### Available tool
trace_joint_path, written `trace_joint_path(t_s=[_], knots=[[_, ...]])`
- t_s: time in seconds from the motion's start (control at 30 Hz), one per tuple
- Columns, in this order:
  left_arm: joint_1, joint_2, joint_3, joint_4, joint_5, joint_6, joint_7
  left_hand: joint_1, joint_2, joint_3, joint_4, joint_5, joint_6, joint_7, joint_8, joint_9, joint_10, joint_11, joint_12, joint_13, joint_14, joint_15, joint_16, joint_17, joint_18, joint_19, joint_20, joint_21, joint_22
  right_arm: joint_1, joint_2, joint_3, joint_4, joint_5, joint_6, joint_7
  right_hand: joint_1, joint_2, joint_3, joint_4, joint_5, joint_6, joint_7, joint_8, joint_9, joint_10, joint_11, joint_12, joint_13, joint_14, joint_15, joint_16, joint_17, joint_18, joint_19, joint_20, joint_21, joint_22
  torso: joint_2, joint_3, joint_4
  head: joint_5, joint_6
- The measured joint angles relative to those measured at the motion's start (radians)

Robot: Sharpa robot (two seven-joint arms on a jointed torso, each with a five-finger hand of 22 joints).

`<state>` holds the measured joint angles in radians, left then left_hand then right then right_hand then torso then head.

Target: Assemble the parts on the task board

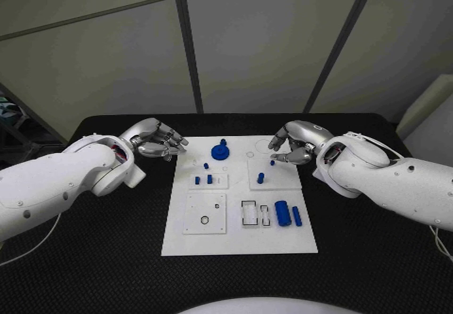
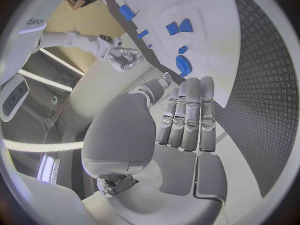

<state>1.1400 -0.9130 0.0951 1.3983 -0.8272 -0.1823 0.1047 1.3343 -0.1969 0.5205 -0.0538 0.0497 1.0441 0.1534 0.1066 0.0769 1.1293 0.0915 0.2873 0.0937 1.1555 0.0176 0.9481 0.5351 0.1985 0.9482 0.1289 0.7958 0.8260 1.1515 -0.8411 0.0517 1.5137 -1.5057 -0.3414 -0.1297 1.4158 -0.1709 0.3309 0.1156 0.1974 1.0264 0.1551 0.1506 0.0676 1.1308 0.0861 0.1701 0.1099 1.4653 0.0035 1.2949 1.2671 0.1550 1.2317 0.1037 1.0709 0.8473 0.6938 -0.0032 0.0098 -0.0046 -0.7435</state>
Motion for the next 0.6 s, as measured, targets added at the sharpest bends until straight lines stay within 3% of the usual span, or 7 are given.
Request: trace_joint_path(t_s=[0.07,0.13,0.27,0.6], knots=[[0.0,-0.015,0.0,0.017,0.077,-0.011,0.015,-0.002,0.002,0.005,-0.003,0.0,0.016,-0.002,0.002,0.0,0.01,-0.008,0.011,0.001,-0.001,-0.001,-0.03,-0.022,0.0,-0.005,-0.005,-0.016,-0.01,-0.004,0.0,0.0,0.004,-0.052,0.014,-0.025,-0.005,-0.005,0.0,0.0,-0.006,0.0,0.0,0.0,0.0,0.0,0.0,0.0,-0.003,0.0,0.0,0.007,0.006,-0.001,0.0,0.0,0.008,0.009,0.0,0.0004,0.0,-0.004,0.002],[0.0,-0.029,0.0,0.037,0.161,-0.025,0.034,-0.004,0.004,0.009,-0.007,0.0,0.03,-0.005,0.007,-0.001,0.024,-0.011,0.021,0.002,-0.001,-0.002,-0.051,-0.04,0.0,-0.005,-0.005,-0.031,-0.019,-0.007,0.002,0.0,0.006,-0.106,0.027,-0.051,-0.003,-0.007,0.0,0.0,-0.004,0.0,0.0,-0.009,0.0,0.0,0.0,-0.005,-0.005,0.0,0.0,0.016,0.015,-0.016,0.011,0.0,0.019,0.023,0.0,0.0003,0.0,-0.007,0.004],[0.0,-0.044,0.0,0.067,0.296,-0.052,0.074,-0.004,0.004,0.012,-0.01,0.0,0.044,-0.012,0.011,-0.001,0.06,-0.022,0.034,0.007,0.005,-0.008,-0.071,-0.058,0.0,-0.005,-0.005,-0.043,-0.027,-0.011,0.005,0.0,0.007,-0.18,0.049,-0.086,-0.001,-0.009,0.002,-0.003,0.009,0.0,0.0,-0.015,0.0,0.0,0.0,-0.005,-0.007,0.0,0.0,0.029,0.029,-0.016,0.018,0.0,0.039,0.051,0.0,-0.0007,0.0006,-0.011,0.007],[-0.002,-0.055,0.0,0.102,0.489,-0.097,0.144,-0.008,0.008,0.009,-0.013,0.0,0.048,-0.009,0.011,-0.005,0.065,-0.02,0.04,0.009,0.005,-0.008,-0.082,-0.068,0.0,-0.005,-0.005,-0.054,-0.034,-0.017,0.03,-0.005,-0.012,-0.259,0.087,-0.126,-0.008,-0.016,0.002,-0.003,0.005,-0.003,-0.003,-0.024,0.0,-0.004,0.003,-0.009,-0.012,0.0,0.0,0.041,0.036,-0.015,0.018,0.0,0.051,0.065,0.001,0.0001,-0.0006,-0.01,0.01]])
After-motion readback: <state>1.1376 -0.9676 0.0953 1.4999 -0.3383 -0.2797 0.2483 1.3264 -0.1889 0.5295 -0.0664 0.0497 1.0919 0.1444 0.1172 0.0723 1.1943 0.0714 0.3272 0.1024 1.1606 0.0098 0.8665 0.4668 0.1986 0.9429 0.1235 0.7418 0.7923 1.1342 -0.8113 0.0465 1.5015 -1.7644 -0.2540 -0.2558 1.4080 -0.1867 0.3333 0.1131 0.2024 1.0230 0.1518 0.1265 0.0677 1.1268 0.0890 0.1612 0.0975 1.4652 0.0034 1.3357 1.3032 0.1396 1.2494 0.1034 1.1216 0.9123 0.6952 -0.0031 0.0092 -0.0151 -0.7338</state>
